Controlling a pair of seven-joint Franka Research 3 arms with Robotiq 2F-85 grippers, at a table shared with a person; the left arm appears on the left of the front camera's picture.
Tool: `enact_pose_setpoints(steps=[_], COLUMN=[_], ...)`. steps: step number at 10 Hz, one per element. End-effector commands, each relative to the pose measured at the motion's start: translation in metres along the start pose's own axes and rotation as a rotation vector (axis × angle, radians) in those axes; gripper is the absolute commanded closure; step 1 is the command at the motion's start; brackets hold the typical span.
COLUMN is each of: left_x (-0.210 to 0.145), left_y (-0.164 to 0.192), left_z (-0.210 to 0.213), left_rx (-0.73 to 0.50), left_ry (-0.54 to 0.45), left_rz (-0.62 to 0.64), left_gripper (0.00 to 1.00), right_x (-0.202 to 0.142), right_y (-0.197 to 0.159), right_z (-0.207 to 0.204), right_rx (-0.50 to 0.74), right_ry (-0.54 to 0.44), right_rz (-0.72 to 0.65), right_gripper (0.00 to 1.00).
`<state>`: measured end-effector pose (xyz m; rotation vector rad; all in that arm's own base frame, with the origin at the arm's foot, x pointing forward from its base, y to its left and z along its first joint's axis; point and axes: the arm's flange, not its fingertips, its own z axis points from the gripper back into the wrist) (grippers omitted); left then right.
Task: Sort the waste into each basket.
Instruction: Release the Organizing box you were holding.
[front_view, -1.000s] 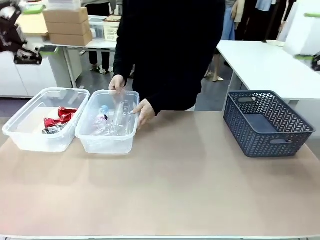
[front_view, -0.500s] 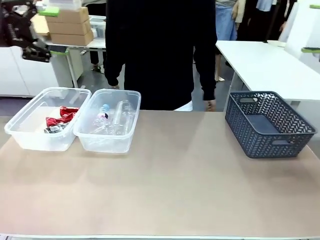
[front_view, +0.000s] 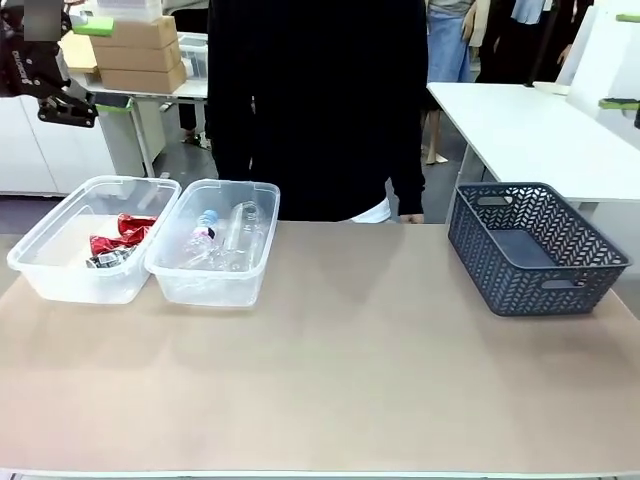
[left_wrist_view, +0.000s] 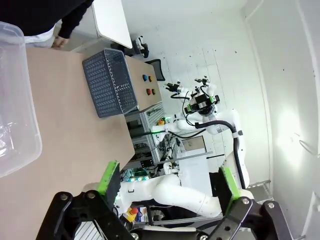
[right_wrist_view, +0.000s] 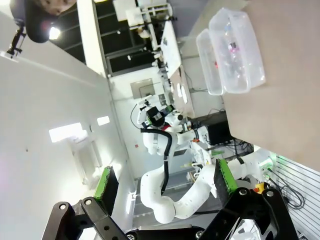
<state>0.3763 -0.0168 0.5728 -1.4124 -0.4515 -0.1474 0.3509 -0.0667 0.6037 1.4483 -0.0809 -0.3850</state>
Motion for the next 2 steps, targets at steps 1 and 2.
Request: enact_pose_setpoints(steps=[1,2], left_x=[-0.0012,-0.0012], left_y=[-0.0013,-0.0013], left_z=[-0.0021,-0.0021], left_rx=[-0.021,-0.021], left_ry=[-0.013,-0.013], left_rz=[0.003,0.003], left_gripper=[0.0,0.0], right_x=[-0.0002,-0.0002], right_y=[0.0022,0.0022], right_z=[0.0025,0.0025], right_rx=[-0.017,-0.017], right_ry=[0.008,0.008], right_rz=[0.003,0.003], right_gripper=[0.0,0.0])
